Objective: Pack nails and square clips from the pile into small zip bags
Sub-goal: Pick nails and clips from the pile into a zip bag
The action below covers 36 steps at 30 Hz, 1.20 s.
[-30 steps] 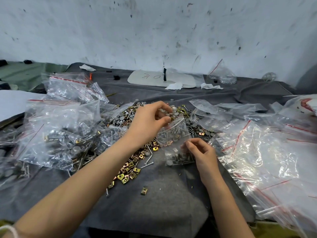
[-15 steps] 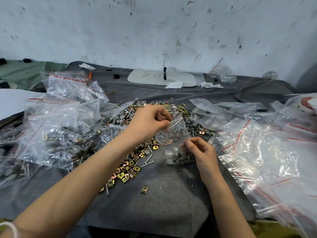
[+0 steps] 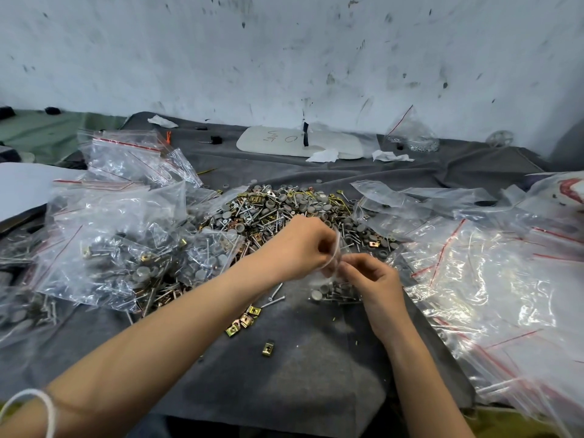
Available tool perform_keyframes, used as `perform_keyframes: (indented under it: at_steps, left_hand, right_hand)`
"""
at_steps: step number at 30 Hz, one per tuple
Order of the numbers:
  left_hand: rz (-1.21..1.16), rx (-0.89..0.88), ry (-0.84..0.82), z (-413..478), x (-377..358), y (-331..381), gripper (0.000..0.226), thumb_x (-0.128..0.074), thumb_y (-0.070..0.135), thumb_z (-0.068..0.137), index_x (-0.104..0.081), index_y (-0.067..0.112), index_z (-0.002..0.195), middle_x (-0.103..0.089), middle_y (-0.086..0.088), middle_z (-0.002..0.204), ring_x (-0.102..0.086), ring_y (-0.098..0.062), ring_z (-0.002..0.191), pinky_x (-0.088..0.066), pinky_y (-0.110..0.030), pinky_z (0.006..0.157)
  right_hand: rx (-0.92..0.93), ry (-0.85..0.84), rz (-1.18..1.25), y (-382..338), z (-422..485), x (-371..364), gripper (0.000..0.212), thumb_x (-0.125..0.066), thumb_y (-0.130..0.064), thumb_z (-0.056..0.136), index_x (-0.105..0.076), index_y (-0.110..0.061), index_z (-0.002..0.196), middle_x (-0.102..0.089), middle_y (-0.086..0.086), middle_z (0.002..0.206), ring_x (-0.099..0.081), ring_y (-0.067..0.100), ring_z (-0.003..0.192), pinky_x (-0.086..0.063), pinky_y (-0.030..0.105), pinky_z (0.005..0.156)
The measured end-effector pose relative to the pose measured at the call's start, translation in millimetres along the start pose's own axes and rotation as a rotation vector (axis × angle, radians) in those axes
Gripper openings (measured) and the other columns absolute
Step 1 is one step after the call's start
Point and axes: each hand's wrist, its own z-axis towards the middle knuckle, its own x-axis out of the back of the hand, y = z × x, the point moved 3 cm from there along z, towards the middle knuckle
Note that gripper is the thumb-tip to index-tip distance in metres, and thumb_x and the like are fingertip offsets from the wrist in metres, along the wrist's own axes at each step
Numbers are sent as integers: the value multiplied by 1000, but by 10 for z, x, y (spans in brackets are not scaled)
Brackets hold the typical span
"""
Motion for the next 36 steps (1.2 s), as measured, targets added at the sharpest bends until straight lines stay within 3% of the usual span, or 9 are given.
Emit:
perform_keyframes:
  at_steps: [4,10,19,22,25,28,32,36]
  left_hand:
    - [7,-7,51,-37,-43,-8,8,-66,4,85,-73,7,85,-73,-2,82,-68,-13,79,-54,-32,79]
    - [-20,-19,105,-58,-120,-20,9,-67,5,84,-74,8,89,-72,-2,79,-67,-11,76,-54,-32,76]
    - [-78,44,166,-38,-161,-65,11,-67,7,80,-75,12,84,-73,-2,80,-67,-13,77,-54,-35,75]
    - [28,1,99,-1,-134,-50,11,-63,7,84,-74,11,82,-72,0,79,-64,-10,74,-52,-26,72]
    - [141,-101,8,30,-79,1,14,-63,4,84,-63,10,71,-62,7,64,-53,-5,59,-37,-8,61]
    - [186,-172,-68,42,-30,0,5,-64,-1,81,-66,4,82,-68,-2,75,-61,-14,70,-45,-17,66]
    - [263,-226,-56,41,-29,-9,5,-61,2,83,-64,6,82,-68,-7,76,-59,-19,69,-43,-25,67]
    - [383,-243,-91,63,-83,-1,8,-55,14,91,-62,9,90,-69,-7,85,-59,-22,75,-47,-32,81]
  right_hand:
    - [-23,-13,-15,46,27,-5,11,-70,1,79,-70,-10,81,-70,-2,72,-62,8,68,-51,16,64]
    - [10,-67,-42,79,27,-11,8,-62,3,86,-61,-4,82,-59,1,71,-52,13,67,-41,19,59]
    - [48,-105,25,63,29,-39,8,-53,7,90,-59,1,88,-58,7,77,-55,10,72,-43,17,63]
    - [26,-137,2,86,36,-53,11,-53,5,91,-60,-2,86,-61,2,75,-56,6,70,-44,15,64]
    - [-10,-178,35,123,41,-42,9,-50,3,92,-58,5,87,-58,10,78,-53,18,76,-42,24,70]
    - [-59,-185,119,122,49,-31,10,-50,0,90,-56,0,82,-59,8,77,-53,22,79,-41,29,76]
    - [-17,-181,38,104,37,-18,13,-55,-5,91,-58,2,80,-61,6,75,-55,15,73,-42,21,68]
    - [45,-159,-79,58,21,-9,20,-59,-7,91,-65,-15,73,-61,-9,66,-51,2,63,-39,14,60]
